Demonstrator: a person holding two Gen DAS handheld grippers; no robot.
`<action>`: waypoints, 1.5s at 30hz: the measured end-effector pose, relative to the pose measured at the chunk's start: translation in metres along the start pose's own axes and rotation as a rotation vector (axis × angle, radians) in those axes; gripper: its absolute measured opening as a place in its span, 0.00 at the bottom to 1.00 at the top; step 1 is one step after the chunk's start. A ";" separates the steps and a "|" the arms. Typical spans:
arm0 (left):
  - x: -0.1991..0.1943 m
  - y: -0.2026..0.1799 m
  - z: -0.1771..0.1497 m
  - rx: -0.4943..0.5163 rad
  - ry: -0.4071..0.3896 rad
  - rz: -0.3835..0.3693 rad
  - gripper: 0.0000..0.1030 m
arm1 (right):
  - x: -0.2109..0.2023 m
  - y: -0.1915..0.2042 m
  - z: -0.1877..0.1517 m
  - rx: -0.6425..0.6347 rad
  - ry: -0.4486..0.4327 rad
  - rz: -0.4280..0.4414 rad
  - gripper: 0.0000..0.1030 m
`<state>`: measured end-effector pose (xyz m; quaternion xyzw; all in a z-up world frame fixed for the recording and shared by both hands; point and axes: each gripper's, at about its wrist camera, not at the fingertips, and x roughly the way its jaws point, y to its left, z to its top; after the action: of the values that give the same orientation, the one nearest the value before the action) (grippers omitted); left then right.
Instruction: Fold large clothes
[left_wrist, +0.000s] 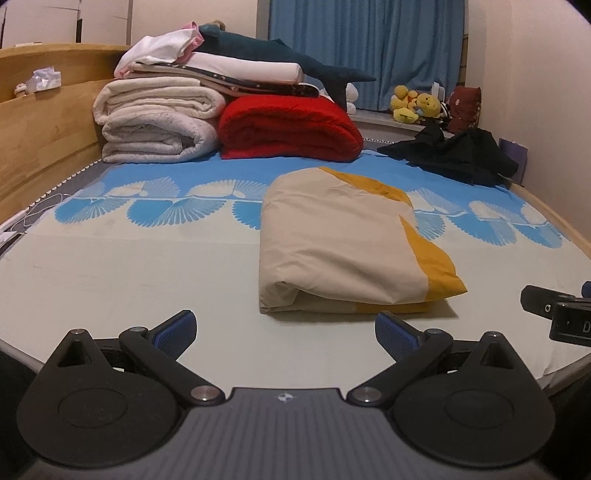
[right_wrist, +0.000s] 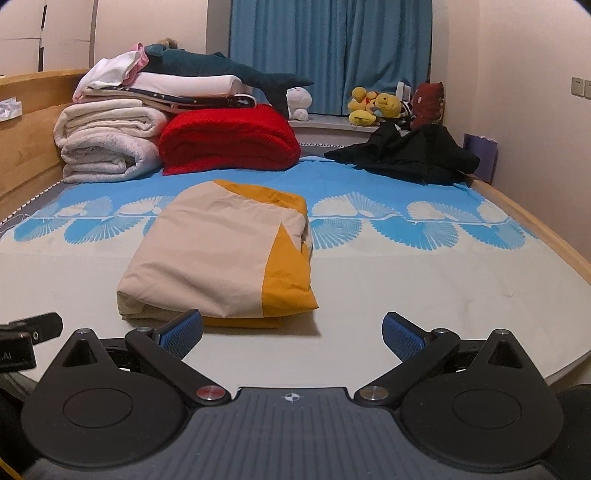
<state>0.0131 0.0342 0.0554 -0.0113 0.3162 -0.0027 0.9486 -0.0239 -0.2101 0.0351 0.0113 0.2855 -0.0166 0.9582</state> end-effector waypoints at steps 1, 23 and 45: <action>0.001 0.000 0.000 0.000 0.002 0.001 1.00 | 0.000 0.000 0.000 -0.004 -0.001 -0.003 0.99; 0.003 -0.002 -0.003 -0.001 0.012 -0.017 1.00 | 0.002 0.002 -0.001 -0.012 0.000 -0.006 0.99; 0.002 -0.001 -0.003 0.002 0.012 -0.029 1.00 | 0.002 0.001 -0.001 -0.008 -0.006 -0.002 0.99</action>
<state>0.0129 0.0333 0.0515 -0.0151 0.3217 -0.0166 0.9466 -0.0231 -0.2094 0.0331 0.0073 0.2829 -0.0164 0.9590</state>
